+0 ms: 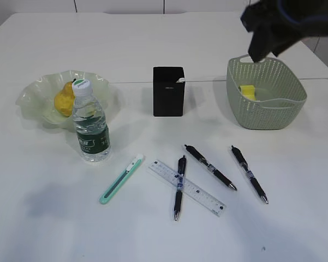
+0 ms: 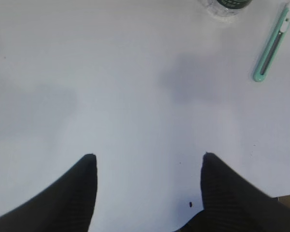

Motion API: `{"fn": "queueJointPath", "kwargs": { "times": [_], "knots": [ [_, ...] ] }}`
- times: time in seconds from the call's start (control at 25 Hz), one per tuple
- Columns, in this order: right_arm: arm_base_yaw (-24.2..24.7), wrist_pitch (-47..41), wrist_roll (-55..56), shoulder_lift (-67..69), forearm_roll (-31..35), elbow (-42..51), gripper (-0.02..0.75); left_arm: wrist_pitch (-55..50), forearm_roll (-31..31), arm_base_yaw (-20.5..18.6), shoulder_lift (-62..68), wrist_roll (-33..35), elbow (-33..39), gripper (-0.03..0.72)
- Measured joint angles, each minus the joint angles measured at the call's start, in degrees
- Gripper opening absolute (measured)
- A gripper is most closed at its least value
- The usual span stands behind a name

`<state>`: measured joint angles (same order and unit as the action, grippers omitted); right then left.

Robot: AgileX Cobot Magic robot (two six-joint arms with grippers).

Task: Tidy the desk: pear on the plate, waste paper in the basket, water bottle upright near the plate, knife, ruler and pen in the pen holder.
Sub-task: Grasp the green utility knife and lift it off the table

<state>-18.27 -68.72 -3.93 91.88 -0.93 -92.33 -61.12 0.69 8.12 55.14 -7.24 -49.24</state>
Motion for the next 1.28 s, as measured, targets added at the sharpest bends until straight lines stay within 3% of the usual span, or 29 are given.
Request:
{"fn": "queueJointPath", "kwargs": {
  "times": [0.2,0.44,0.84,1.08,1.28],
  "knots": [
    [0.0,0.2,0.1,-3.6,0.3,11.7,0.295,1.0,2.0,0.8,0.0,1.7,0.0,0.475],
    [0.0,0.1,0.1,-5.3,0.4,19.8,0.296,1.9,2.8,6.6,1.8,2.4,-3.4,0.468],
    [0.0,0.1,0.1,-8.6,-0.2,20.6,0.296,1.0,0.1,22.2,17.9,1.9,-17.6,0.468],
    [0.0,0.1,0.1,-8.7,-0.5,20.6,0.296,0.5,-2.7,29.8,25.8,0.4,-18.9,0.467],
    [0.0,0.2,0.1,-8.7,-0.9,20.6,0.296,0.5,-3.0,33.6,33.1,-1.1,-19.8,0.467]
  ]
}}
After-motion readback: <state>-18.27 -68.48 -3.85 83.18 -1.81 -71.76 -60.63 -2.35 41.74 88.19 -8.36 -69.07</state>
